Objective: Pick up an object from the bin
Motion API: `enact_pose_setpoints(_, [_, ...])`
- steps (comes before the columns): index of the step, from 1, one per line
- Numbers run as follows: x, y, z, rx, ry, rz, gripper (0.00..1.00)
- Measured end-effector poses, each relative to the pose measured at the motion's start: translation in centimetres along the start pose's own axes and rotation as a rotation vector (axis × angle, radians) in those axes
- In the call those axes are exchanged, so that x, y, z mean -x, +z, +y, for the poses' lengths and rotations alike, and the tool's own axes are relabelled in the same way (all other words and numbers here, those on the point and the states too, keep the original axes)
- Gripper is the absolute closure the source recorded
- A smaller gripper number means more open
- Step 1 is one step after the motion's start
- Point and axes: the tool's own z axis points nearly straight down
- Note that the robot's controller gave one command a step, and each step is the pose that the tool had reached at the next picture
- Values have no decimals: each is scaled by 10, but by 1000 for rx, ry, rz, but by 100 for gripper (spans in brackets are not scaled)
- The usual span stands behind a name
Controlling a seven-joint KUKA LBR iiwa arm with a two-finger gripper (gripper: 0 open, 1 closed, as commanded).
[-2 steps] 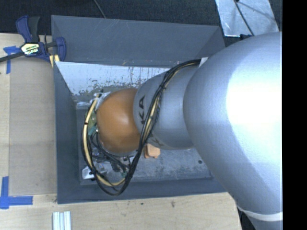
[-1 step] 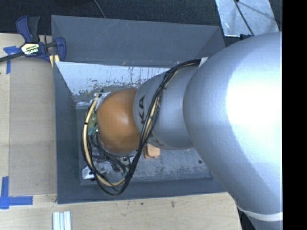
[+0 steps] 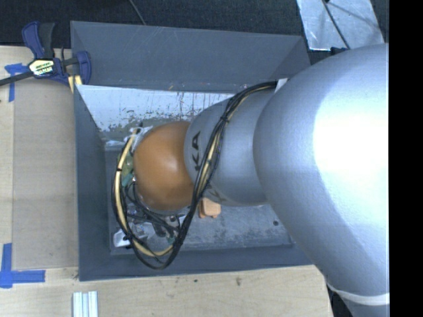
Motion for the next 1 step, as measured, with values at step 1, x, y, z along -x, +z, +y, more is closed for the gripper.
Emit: enact_pose_setpoints(1, [-2,-8,0,-2,1,7,100])
